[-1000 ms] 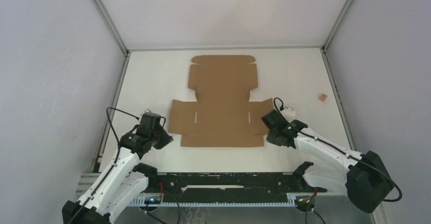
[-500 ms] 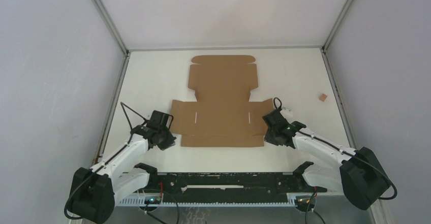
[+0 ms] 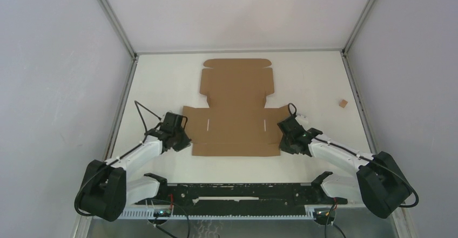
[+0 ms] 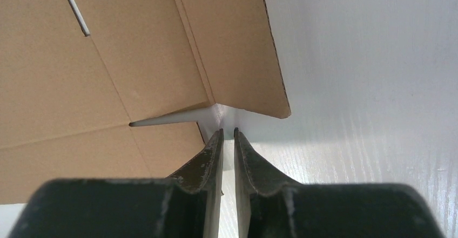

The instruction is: Fold the paper box

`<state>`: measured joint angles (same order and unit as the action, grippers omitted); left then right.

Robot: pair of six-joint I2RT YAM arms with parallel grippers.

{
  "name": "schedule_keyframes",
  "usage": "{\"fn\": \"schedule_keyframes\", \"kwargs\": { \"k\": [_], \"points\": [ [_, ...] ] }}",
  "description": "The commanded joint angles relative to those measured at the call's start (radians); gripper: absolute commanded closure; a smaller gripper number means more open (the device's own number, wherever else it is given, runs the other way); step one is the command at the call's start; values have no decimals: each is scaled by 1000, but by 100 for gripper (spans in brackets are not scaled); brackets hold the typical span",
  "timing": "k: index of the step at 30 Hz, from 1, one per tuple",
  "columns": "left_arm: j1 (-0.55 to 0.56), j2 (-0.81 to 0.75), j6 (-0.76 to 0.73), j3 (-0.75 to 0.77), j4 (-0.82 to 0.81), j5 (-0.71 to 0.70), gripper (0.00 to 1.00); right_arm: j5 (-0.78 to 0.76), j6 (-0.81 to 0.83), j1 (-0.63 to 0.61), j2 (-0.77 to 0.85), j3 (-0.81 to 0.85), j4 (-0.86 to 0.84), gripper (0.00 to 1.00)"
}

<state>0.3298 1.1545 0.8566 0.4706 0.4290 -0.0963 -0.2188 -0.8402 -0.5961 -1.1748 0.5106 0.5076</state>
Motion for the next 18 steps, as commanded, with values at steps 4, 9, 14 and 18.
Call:
{"fn": "schedule_keyframes", "kwargs": {
  "k": [4,9,14,18],
  "points": [
    [27,43,-70,-48,-1,23,100,-5,-10,-11,33,-9,-3,79],
    [32,25,-79,-60,4,44,100,-3,-14,-16,26,-9,-5,79],
    [38,-15,-84,-80,27,49,100,0,-16,-24,11,-9,-12,79],
    [41,-56,-78,-93,58,47,100,5,-20,-30,-1,-8,-23,79]
  ]
}}
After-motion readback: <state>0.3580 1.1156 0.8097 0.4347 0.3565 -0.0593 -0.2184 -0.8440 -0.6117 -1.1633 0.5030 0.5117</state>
